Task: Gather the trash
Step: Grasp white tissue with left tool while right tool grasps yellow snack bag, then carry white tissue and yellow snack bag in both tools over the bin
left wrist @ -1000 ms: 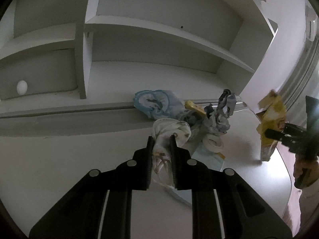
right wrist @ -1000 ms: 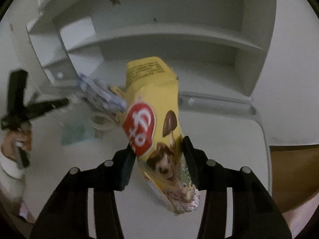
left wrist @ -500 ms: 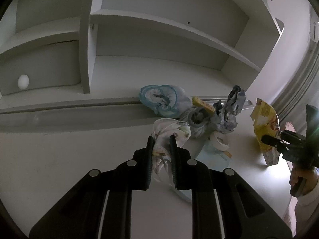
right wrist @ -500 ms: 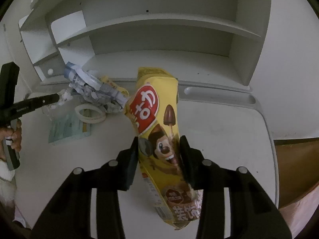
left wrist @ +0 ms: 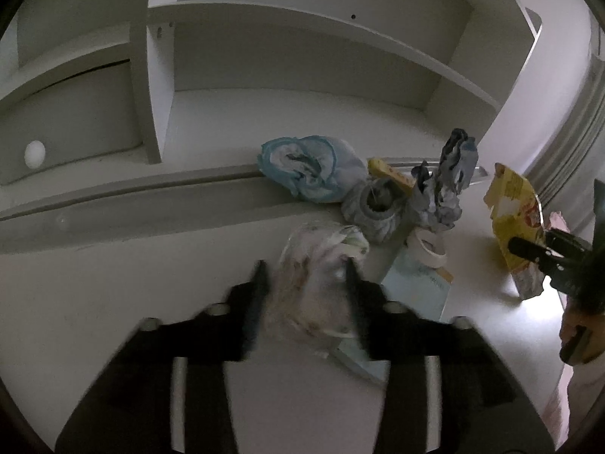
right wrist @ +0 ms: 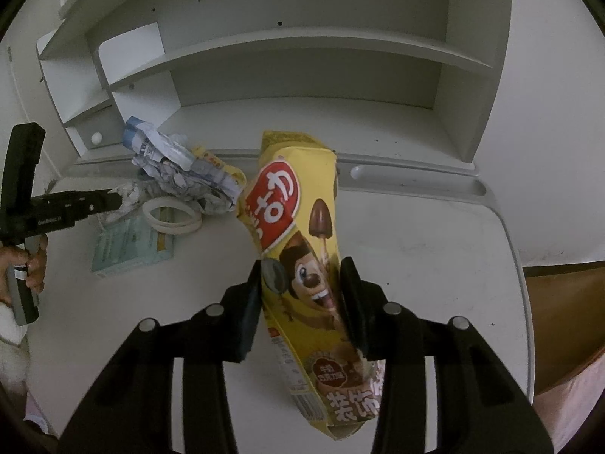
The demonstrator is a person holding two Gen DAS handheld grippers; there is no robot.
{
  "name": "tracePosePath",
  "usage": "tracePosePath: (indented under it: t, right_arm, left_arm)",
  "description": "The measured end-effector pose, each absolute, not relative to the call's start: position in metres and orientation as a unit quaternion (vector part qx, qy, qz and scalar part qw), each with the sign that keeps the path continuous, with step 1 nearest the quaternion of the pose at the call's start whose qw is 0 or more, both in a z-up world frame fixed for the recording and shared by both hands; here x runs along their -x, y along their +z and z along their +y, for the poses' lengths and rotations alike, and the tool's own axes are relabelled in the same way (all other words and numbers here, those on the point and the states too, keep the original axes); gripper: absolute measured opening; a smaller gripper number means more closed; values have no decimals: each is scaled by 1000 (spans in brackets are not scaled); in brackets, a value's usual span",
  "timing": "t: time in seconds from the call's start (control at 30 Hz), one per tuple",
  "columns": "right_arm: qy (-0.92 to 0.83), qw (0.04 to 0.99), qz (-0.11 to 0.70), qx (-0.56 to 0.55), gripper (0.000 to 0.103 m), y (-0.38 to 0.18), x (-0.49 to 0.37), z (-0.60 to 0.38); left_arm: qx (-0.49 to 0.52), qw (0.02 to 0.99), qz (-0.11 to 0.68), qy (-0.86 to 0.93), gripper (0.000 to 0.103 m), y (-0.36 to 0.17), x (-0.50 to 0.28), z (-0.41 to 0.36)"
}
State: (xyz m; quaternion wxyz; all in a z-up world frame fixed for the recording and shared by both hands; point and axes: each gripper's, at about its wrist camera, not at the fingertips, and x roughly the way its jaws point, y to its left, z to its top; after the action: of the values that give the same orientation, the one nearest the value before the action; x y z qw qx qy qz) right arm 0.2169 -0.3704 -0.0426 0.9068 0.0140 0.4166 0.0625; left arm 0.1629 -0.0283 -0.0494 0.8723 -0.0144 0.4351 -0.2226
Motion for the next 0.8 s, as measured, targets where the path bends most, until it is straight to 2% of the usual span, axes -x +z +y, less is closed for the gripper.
tracePosePath:
  t: [0.13, 0.2, 0.23, 0.27, 0.33, 0.43, 0.8]
  right_arm:
    - [63, 907, 416, -14, 41, -43, -217, -370]
    - [62, 907, 416, -13, 42, -44, -217, -369]
    - [61, 907, 416, -12, 42, -44, -217, -369]
    - [60, 907, 416, -13, 42, -43, -217, -368]
    - [58, 908, 416, -13, 42, -43, -217, -368]
    - [52, 910, 412, -17, 42, -43, -216, -369]
    - [51, 910, 410, -46, 41, -37, -205, -374]
  left_arm:
    - [-2, 872, 436, -225, 62, -53, -162, -37]
    - [-15, 873, 433, -224, 62, -54, -161, -42]
    - [-26, 873, 431, -225, 52, -54, -160, -45]
    - [-35, 873, 430, -228, 20, -54, -160, -47]
    - [-19, 867, 436, -241, 14, -56, -161, -49]
    - [-15, 870, 430, -240, 10, -54, -160, -49]
    - [4, 895, 390, -217, 10, -37, -153, -46]
